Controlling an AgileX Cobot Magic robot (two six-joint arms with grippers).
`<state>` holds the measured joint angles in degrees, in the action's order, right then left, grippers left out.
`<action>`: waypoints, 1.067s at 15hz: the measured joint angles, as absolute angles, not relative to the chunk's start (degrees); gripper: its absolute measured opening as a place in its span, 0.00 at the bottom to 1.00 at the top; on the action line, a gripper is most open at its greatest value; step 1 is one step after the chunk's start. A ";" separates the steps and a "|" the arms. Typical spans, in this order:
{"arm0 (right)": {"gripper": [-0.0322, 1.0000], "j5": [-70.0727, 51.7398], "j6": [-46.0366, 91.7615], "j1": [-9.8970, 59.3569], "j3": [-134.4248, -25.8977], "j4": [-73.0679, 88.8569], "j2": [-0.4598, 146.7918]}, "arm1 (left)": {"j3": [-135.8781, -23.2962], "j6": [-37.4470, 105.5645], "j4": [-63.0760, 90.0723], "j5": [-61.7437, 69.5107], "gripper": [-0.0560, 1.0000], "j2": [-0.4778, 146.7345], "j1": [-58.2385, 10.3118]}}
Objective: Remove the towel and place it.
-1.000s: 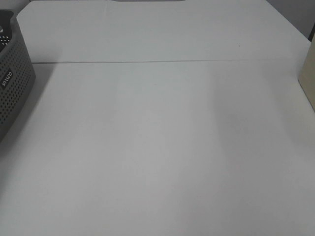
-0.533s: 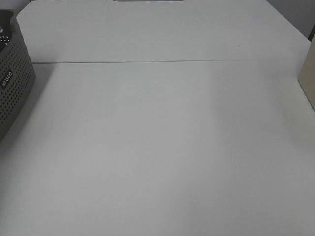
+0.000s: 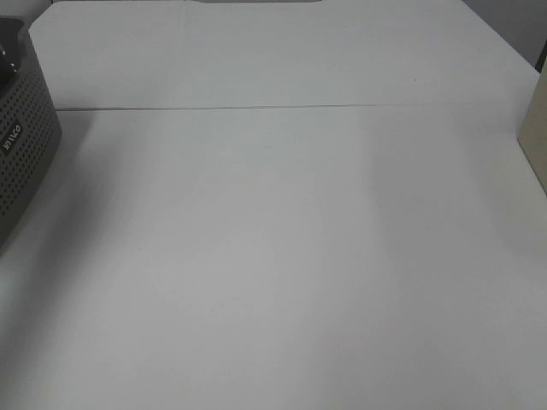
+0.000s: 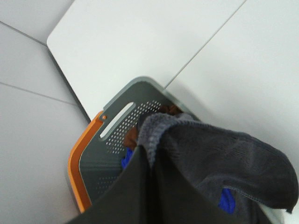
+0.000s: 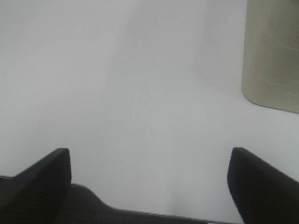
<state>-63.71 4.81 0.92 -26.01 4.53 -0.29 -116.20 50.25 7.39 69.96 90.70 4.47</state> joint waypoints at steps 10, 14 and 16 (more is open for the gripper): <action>0.86 -46.75 22.35 0.92 -27.39 25.73 13.87 | -116.60 41.60 7.73 70.36 0.05 87.38 -21.54; 0.86 -42.91 71.68 0.92 -32.31 69.10 41.60 | -116.60 44.23 8.54 67.95 0.05 87.38 -27.10; 0.86 -50.71 83.25 0.92 -36.27 79.18 52.25 | -116.60 44.40 12.38 66.92 0.05 87.61 -27.16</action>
